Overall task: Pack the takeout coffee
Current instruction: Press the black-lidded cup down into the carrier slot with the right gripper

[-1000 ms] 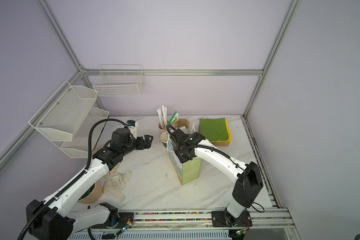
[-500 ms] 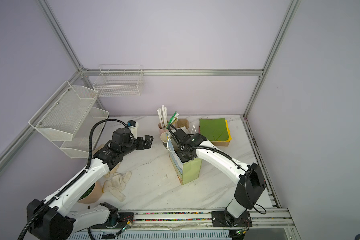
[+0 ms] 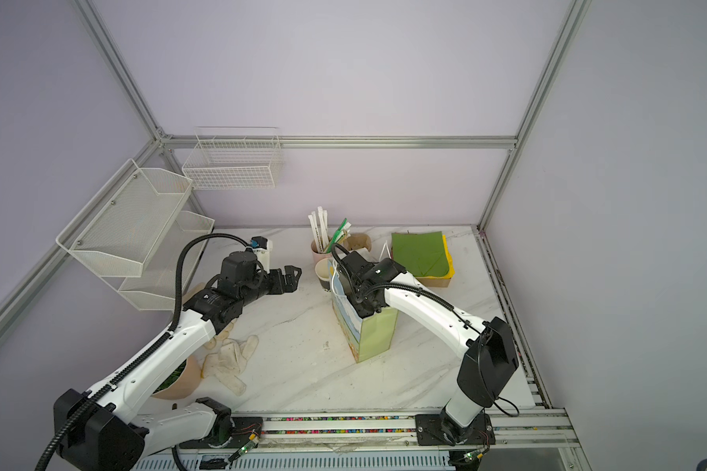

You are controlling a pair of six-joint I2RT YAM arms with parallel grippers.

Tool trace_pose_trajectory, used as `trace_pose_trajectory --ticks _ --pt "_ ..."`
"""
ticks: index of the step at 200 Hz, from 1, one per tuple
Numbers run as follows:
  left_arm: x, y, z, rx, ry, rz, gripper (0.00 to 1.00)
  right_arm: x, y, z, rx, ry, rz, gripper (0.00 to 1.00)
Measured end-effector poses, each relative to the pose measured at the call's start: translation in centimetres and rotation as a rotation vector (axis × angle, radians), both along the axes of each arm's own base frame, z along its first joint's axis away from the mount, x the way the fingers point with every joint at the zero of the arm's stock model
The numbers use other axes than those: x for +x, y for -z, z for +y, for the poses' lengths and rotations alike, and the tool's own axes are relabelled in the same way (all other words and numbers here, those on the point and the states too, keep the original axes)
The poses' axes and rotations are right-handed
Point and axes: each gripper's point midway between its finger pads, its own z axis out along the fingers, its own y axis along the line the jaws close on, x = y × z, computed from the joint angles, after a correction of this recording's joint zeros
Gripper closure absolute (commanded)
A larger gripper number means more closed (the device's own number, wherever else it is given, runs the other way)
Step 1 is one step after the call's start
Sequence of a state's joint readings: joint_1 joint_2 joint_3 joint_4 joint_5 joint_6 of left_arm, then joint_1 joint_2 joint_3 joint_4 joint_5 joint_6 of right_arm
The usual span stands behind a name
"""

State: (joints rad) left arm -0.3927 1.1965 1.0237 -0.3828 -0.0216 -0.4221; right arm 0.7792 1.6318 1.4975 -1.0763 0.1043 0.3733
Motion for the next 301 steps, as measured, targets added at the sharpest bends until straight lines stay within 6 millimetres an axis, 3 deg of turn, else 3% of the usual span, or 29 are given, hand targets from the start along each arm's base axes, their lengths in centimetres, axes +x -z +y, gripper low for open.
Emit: trace_pose_trajectory --ticks 171,301 --pt "0.0 0.1 0.0 0.001 0.000 0.002 0.00 0.0 -1.0 0.4 -0.005 -0.007 0.027 0.15" --pt "0.0 0.1 0.0 0.001 0.000 0.002 0.00 0.2 -2.1 0.6 0.009 0.003 0.014 0.03"
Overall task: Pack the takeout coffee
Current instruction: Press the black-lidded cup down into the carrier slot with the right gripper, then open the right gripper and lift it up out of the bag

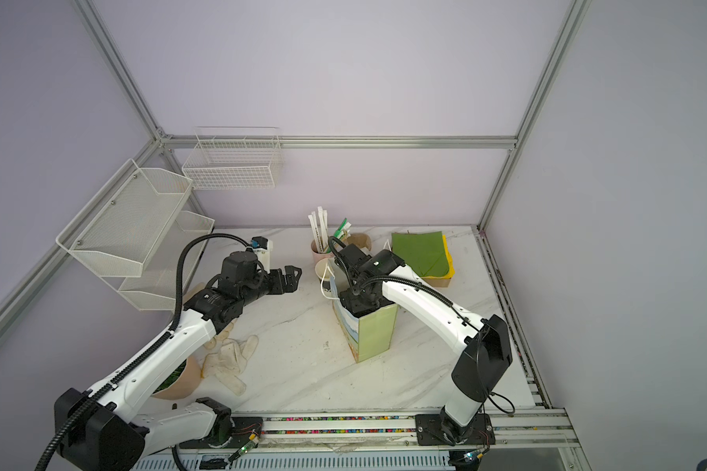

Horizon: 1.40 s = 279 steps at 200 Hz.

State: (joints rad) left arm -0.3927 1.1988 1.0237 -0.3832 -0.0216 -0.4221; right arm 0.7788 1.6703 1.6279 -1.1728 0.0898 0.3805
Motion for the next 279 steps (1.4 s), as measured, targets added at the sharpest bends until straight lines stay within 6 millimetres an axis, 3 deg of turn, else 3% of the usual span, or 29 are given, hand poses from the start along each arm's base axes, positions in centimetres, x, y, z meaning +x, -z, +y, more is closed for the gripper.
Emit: trace_pose_trajectory --ticks 160,279 --pt "0.0 0.1 0.0 0.001 0.000 0.002 0.00 1.0 -2.6 0.3 0.024 0.009 -0.065 0.03" --pt "0.1 0.4 -0.1 0.002 0.003 0.010 0.00 2.4 -5.7 1.1 0.080 0.014 -0.152 0.03"
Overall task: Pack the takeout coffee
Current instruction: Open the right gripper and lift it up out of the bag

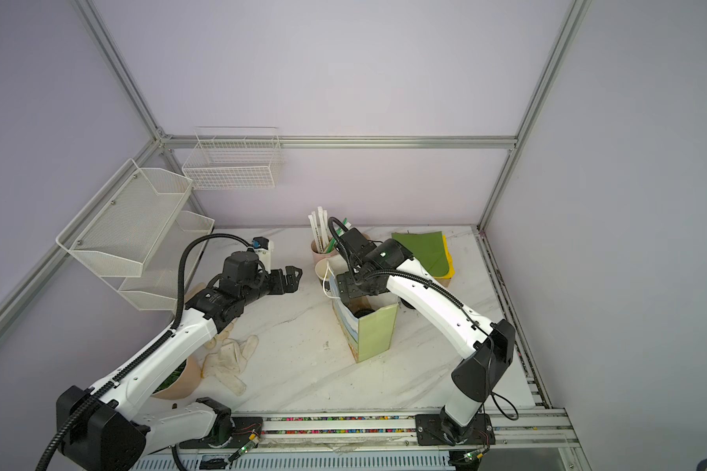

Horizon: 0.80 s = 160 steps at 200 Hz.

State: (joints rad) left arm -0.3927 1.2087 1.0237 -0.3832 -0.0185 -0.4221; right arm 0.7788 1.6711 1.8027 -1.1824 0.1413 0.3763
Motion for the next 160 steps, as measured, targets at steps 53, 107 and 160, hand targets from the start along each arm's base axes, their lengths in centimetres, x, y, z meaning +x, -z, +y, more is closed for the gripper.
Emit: trace_pose_trajectory --ticks 53,107,160 --pt "0.0 0.0 -0.1 -0.002 0.003 0.001 0.00 0.9 -1.3 0.9 0.030 -0.005 -0.033 0.03" --pt "0.0 0.0 -0.1 -0.002 0.004 0.001 0.00 1.4 -2.4 1.5 0.052 -0.017 -0.060 0.03" --pt "0.0 0.0 -0.1 -0.003 0.006 0.002 0.00 1.8 -4.1 2.0 0.090 -0.033 -0.103 0.03"
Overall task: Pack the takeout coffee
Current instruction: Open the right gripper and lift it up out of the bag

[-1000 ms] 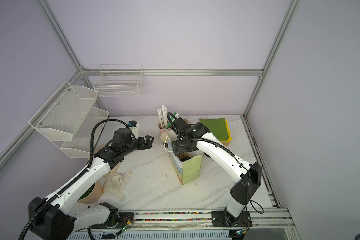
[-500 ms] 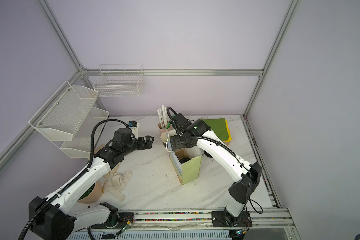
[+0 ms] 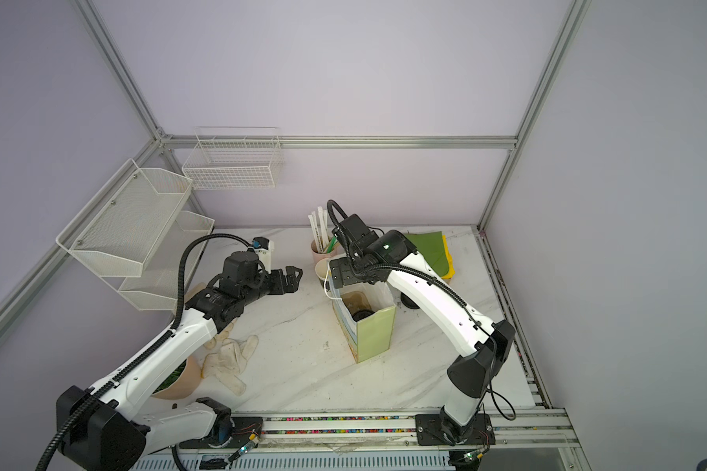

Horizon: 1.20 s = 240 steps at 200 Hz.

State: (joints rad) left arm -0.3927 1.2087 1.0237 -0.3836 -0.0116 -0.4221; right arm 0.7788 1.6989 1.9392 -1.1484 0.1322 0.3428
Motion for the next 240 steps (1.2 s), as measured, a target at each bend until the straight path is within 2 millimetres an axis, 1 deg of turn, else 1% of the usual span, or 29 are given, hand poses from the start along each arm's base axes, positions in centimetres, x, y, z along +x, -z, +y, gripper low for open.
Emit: trace_pose_trajectory --ticks 28,60,81,103,122,141,155,177,192,216,227,240 --pt "0.0 0.0 0.0 0.000 0.000 0.000 0.00 0.1 -1.3 0.5 0.044 -0.022 -0.032 0.03" --pt "0.0 0.0 0.0 0.000 0.000 0.000 0.00 -0.1 -3.7 1.0 0.115 -0.049 -0.085 0.03" --pt "0.0 0.0 0.0 0.000 0.000 0.000 0.00 -0.5 -5.5 1.2 0.165 -0.074 -0.123 0.03" --pt "0.0 0.0 0.0 0.000 -0.001 0.000 0.00 -1.0 -7.9 1.3 0.229 -0.095 -0.175 0.03" --pt "0.0 0.0 0.0 0.000 -0.001 -0.001 0.00 -1.4 -10.0 1.0 0.273 -0.108 -0.232 0.03" --pt "0.0 -0.1 0.0 0.000 -0.001 -0.002 0.00 -2.0 -12.5 0.2 0.318 -0.110 -0.300 0.03" --pt "0.0 -0.2 0.0 -0.002 0.000 -0.006 0.00 -2.5 -14.3 -0.8 0.347 -0.099 -0.353 0.03" --pt "0.1 -0.8 -0.1 -0.013 0.001 -0.027 0.00 -3.2 -16.4 -2.5 0.373 -0.063 -0.426 0.03" --pt "0.2 -1.1 -0.2 -0.022 0.006 -0.037 0.00 -3.4 -17.2 -3.8 0.374 -0.025 -0.465 0.03" --pt "0.2 -0.9 -0.6 -0.028 0.020 -0.027 0.00 -3.8 -17.7 -5.8 0.360 0.033 -0.506 0.03" --pt "0.5 -0.9 -0.8 -0.028 0.025 -0.020 0.00 -4.0 -17.8 -6.5 0.357 0.053 -0.522 0.03" --pt "1.2 -1.5 -1.2 -0.032 0.029 -0.022 0.00 -4.3 -17.9 -7.4 0.357 0.077 -0.535 0.03"
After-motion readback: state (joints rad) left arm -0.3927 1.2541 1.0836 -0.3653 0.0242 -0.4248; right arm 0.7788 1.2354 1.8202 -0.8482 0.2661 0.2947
